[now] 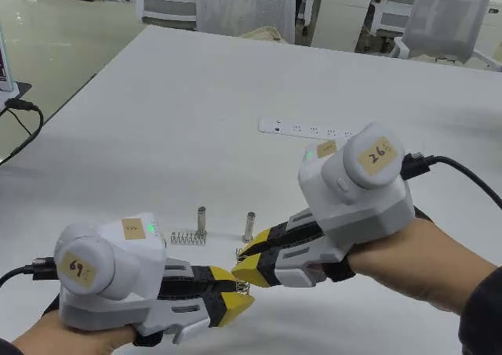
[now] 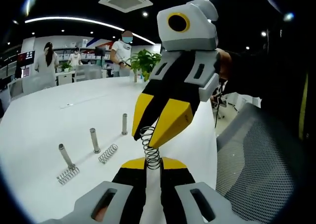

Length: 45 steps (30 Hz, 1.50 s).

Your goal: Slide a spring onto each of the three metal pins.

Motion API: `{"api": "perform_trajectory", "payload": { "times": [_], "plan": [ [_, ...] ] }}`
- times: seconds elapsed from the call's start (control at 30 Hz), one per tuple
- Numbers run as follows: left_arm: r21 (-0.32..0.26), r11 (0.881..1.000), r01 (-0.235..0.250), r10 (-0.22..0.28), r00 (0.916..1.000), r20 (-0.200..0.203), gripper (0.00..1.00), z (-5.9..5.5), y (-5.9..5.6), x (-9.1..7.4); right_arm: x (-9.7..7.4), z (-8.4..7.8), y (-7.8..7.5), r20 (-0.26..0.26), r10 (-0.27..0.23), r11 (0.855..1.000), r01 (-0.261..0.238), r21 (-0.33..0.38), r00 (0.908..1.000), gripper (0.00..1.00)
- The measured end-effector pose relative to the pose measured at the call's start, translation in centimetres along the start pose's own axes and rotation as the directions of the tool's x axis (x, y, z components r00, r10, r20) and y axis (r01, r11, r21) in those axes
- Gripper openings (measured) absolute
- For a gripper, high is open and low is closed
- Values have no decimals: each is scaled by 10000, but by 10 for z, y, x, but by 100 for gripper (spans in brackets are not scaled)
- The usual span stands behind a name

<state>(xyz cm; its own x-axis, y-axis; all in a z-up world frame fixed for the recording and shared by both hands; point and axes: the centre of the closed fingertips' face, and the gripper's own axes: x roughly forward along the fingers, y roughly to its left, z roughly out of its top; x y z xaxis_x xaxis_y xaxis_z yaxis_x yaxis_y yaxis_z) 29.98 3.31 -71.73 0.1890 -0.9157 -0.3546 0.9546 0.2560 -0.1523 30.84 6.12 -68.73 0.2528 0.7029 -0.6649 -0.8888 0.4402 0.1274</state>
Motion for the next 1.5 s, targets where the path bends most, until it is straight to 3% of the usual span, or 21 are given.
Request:
{"api": "perform_trajectory", "payload": {
  "times": [0.53,0.9,1.2,1.4,1.5],
  "plan": [
    [-460,9989,-83,102,9992,399,2,5,5,-3,-1,-3,-1,1,-94,10000,94,10,10000,11],
    [-379,9992,-130,142,9994,320,2,4,5,-3,-2,0,-1,215,-172,9998,170,98,9996,9],
    [133,9996,-231,228,9995,222,3,5,5,-2,-2,2,1,333,-208,9997,211,-80,9992,8],
    [1191,9920,-409,398,9991,116,4,8,5,-2,-6,4,-2,443,-319,9994,323,-84,9985,8],
    [1376,9894,-474,456,9988,162,9,9,6,-3,-8,3,-5,465,-423,9991,427,-77,9980,8]
  ]
}}
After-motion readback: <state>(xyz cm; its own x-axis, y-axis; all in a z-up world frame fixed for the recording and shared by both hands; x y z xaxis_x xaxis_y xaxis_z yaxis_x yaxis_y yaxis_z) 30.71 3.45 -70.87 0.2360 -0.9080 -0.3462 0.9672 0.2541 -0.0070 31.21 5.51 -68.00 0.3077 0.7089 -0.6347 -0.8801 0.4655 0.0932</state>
